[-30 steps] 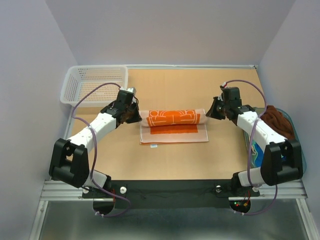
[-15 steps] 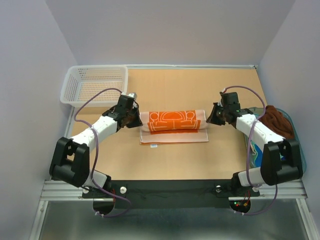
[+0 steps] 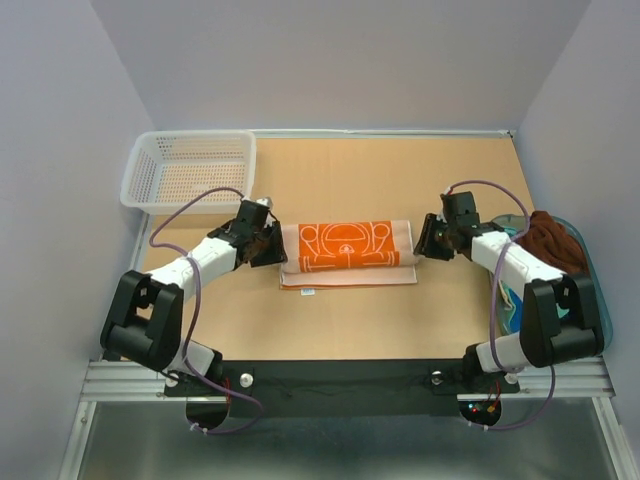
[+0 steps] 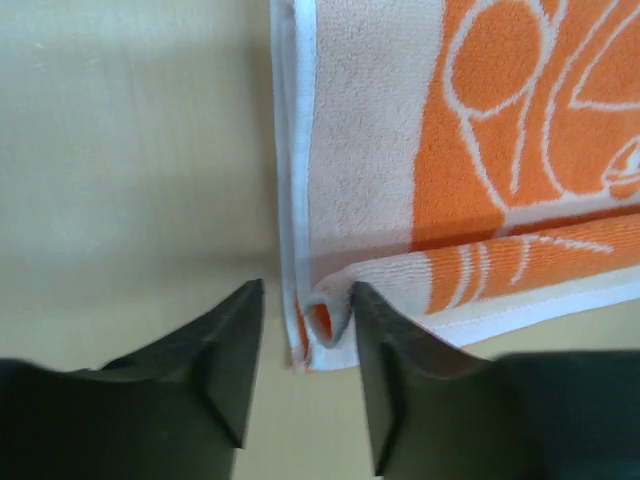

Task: Fold and stack the towels
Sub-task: Fold the towel

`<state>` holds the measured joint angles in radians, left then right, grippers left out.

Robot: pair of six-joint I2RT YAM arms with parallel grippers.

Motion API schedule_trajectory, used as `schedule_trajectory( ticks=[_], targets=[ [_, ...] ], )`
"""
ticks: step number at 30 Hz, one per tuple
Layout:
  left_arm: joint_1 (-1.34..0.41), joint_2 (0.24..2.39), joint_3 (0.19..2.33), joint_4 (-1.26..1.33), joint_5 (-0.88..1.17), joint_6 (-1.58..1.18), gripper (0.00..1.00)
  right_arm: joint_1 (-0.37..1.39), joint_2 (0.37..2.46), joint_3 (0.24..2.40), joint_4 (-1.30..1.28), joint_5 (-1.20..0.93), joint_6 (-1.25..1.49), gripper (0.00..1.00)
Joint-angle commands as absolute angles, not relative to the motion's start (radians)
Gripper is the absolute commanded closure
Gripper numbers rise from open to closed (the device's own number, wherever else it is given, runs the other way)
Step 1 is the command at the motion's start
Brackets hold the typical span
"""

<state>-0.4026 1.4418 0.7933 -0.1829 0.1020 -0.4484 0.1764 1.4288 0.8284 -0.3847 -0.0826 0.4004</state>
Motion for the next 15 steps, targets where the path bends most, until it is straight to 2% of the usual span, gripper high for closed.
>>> schedule_trajectory(
  ticks=[1,2,6,11,15],
  targets=[
    [-0.402,1.3,0.802,-0.235,0.058,-0.428,0.38,0.169,1.299,0.825,-0.373,-0.118,0.362,0.52],
    [-0.403,1.28,0.81,-0.251,0.051,-0.431,0.34,0.17,1.278,0.828,-0.374,-0.152,0.365,0.51],
    [-0.428,1.22,0.882,-0.287,0.032,-0.446,0.32,0.182,1.243,0.905,-0.379,-0.193,0.365,0.51],
    [-0.5,1.281,1.008,-0.322,0.008,-0.457,0.33,0.23,1.337,0.985,-0.385,-0.201,0.376,0.52],
    [-0.584,1.359,1.011,-0.322,-0.052,-0.488,0.41,0.282,1.384,0.97,-0.382,-0.17,0.411,0.53]
  ],
)
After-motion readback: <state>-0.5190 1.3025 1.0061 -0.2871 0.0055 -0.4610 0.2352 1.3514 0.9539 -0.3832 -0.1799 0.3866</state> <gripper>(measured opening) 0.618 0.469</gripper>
